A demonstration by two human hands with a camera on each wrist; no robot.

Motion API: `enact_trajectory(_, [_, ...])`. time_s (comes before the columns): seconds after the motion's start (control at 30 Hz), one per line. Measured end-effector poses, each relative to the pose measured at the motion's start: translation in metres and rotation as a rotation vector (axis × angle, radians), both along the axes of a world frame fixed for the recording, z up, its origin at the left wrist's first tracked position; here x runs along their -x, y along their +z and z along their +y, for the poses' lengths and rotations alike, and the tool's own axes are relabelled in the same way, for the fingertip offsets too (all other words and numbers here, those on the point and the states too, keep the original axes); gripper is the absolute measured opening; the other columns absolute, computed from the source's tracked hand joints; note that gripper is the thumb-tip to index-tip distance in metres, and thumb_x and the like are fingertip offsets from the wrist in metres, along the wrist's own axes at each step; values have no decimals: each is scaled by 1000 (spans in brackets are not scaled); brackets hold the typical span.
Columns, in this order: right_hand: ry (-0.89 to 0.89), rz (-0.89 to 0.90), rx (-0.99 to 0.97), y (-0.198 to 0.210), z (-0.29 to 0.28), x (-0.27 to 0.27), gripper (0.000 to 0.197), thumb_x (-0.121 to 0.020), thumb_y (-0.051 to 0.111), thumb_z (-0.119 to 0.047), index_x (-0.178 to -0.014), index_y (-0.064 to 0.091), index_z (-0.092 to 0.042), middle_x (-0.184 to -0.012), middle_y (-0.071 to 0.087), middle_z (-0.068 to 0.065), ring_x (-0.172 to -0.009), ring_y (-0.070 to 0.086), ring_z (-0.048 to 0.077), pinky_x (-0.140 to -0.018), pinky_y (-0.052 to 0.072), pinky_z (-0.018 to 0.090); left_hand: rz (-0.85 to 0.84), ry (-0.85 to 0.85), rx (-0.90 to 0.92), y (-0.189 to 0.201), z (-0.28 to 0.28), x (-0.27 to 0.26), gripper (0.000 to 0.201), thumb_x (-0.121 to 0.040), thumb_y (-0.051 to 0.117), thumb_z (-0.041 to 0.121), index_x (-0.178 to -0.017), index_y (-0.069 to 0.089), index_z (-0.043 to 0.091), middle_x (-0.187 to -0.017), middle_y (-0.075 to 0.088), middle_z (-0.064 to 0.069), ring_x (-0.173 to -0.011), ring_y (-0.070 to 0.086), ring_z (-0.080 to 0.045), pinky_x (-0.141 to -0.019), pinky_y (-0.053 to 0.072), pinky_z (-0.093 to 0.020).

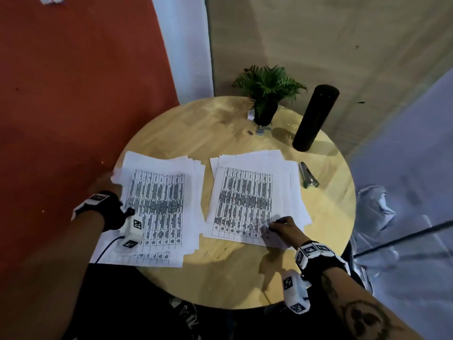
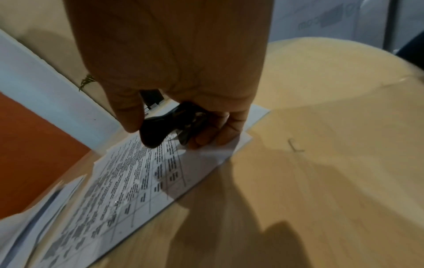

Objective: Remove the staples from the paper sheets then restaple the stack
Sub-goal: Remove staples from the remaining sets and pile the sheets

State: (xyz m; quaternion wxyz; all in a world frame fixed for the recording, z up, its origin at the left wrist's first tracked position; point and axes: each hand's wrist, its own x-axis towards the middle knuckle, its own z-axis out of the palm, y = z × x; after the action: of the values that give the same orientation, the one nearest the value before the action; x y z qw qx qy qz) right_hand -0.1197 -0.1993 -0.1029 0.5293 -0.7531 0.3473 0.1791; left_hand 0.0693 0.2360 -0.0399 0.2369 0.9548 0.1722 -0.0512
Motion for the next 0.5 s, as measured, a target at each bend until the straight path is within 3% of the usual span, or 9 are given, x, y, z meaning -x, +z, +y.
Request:
enact_trajectory(0.1, [8,8,-12,-3,-3,-4,25,-90,58,-20,-100,43,-4,-89,49,10,-92,48,22,-73,37,30,-204,-40,-137,8,-34,-14,44,-85,60,17,-128,53,10,-132,51,-25,-123,45,-43,-104,36,-48])
enact_trajectory(0.2, [-27,11,-41,-1,-2,-3,22,-94,52,-20,-104,38,-5,-100,47,11,-97,46,22,-78,34,27,-301,-257,26,18,-116,-10,35,-84,62,10,-119,61,7,-119,58,-21,-113,51,-40,-94,41,-41])
enact_trajectory(0.3, [-33,1,-66,-3,-3,-2,21,-93,52,-20,-102,39,-6,-104,48,12,-98,47,22,-79,35,28,-5,-415,153,6,-195,6,33,-87,64,15,-117,61,1,-121,61,-21,-112,57,-35,-94,42,-33])
enact_trajectory(0.4, [-60,-38,-124,-7,-4,-3,24,-82,60,-30,-86,43,-13,-104,49,13,-97,48,21,-84,39,36,327,-262,188,-21,-237,22,55,-85,67,34,-123,54,-4,-126,60,-20,-114,59,-31,-95,45,-31])
enact_trajectory(0.47, [-53,-61,-144,-10,-5,-2,27,-69,58,-38,-77,42,-19,-104,48,12,-97,48,20,-90,40,40,364,-164,227,-32,-250,33,63,-78,73,38,-120,55,-5,-119,64,-20,-107,63,-32,-94,50,-37])
enact_trajectory(0.5, [-47,-72,-149,-11,-5,-1,25,-71,59,-38,-76,42,-21,-103,47,12,-98,48,21,-92,40,41,360,-133,249,-36,-255,35,64,-76,76,37,-119,56,-5,-114,66,-19,-101,65,-32,-91,52,-40])
